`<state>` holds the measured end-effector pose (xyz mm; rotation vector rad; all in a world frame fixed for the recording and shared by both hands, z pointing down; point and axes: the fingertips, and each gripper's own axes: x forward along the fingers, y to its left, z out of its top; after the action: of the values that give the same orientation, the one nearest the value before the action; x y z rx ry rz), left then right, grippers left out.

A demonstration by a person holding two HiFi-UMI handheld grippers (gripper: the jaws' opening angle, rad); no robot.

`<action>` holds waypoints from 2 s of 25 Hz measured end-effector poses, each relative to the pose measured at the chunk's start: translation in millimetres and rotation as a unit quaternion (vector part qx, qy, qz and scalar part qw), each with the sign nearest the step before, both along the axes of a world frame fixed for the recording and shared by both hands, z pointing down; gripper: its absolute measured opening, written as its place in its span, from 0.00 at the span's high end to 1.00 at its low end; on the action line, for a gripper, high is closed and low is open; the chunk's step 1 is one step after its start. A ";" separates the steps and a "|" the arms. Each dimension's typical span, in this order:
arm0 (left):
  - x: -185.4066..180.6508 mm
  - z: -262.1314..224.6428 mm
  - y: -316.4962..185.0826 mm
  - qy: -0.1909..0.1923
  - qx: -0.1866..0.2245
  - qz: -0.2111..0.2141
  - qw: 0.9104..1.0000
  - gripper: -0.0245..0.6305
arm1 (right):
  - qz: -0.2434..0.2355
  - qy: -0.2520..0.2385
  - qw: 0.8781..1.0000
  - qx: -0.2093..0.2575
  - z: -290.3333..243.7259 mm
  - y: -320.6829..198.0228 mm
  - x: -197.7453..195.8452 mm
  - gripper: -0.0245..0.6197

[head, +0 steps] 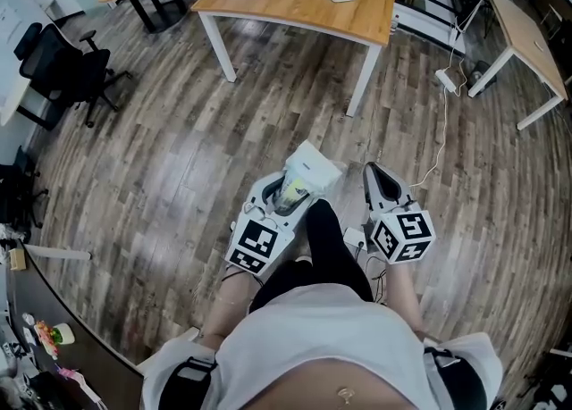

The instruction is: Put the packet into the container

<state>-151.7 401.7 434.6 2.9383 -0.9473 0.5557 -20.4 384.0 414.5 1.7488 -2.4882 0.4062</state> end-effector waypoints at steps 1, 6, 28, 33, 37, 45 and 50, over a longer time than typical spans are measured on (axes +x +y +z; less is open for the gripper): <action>0.3 0.6 -6.3 0.000 0.000 -0.001 1.000 0.64 | 0.000 0.000 1.000 0.001 0.1 -5.7 0.7 0.95; 12.3 -0.5 -37.1 0.004 0.005 -0.004 1.000 0.64 | 0.001 0.003 1.000 -0.001 3.1 -32.1 15.4 0.95; 57.5 -0.2 -186.7 -0.005 -0.014 -0.031 0.999 0.64 | -0.043 -0.008 0.999 -0.001 -6.3 -189.4 45.6 0.95; 69.1 2.0 -217.7 -0.005 -0.017 -0.030 0.999 0.64 | -0.045 -0.008 0.999 -0.007 -2.8 -221.6 56.2 0.95; 75.2 4.6 -240.2 0.000 -0.016 -0.030 0.999 0.64 | -0.047 -0.005 0.999 -0.008 1.5 -244.6 61.4 0.95; 85.6 7.1 -280.6 0.003 -0.014 -0.044 0.999 0.64 | -0.051 -0.015 0.999 -0.006 4.8 -280.3 75.0 0.95; 89.2 3.7 -290.0 0.000 -0.010 -0.050 0.999 0.64 | -0.056 -0.019 0.998 -0.003 4.5 -289.3 78.7 0.95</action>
<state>-62.6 111.7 438.4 2.8548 -1.0757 0.5589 58.3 94.7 418.9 1.6035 -2.5931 0.4405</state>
